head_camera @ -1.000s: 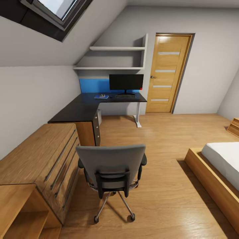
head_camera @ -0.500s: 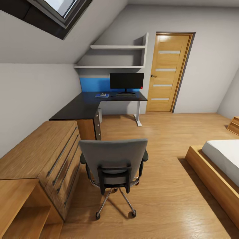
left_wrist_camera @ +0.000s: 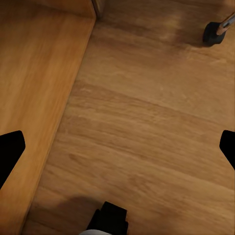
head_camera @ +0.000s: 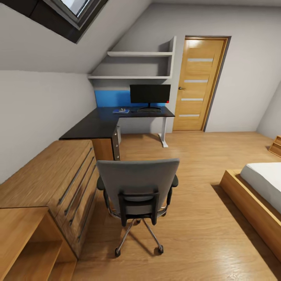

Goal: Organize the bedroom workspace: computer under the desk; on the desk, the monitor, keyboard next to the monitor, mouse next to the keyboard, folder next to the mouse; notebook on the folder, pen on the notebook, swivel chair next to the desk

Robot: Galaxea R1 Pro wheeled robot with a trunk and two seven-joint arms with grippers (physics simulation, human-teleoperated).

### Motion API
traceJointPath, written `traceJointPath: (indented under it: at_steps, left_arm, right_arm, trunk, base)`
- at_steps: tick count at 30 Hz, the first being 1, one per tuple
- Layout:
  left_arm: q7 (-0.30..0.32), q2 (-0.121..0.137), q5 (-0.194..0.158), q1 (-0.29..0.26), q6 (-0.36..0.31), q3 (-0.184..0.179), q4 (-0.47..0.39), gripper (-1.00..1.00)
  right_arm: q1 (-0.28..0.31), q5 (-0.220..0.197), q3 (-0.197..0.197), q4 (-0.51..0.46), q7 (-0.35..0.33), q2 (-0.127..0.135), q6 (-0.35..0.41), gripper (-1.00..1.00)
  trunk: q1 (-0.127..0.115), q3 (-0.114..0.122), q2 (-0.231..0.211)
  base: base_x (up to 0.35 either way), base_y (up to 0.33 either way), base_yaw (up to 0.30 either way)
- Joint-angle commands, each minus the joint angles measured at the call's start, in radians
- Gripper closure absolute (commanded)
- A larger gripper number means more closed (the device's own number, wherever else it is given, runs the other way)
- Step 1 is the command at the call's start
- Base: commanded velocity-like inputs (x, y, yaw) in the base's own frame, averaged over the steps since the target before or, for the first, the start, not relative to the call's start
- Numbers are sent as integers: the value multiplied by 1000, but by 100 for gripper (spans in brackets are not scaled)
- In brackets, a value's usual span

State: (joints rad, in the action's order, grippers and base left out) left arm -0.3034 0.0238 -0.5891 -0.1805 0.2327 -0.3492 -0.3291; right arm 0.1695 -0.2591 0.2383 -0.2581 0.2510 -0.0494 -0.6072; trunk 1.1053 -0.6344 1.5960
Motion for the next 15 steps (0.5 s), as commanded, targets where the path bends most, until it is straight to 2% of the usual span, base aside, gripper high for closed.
traceJointPath:
  at_steps: [1, 15]
  left_arm:
    - [-5, 0, -7, -1, 3, -10, -1, -100]
    - [-5, 0, -7, -1, 2, -13, -1, -100]
  right_arm:
    - [1, -8, 9, 0, 6, 0, -3, -100]
    - [1, -8, 8, 0, 5, 0, -3, -100]
  trunk:
    - [4, -4, 8]
    - [58, -48, 106]
  base:
    - [5, 48, 0]
    - [0, 2, 0]
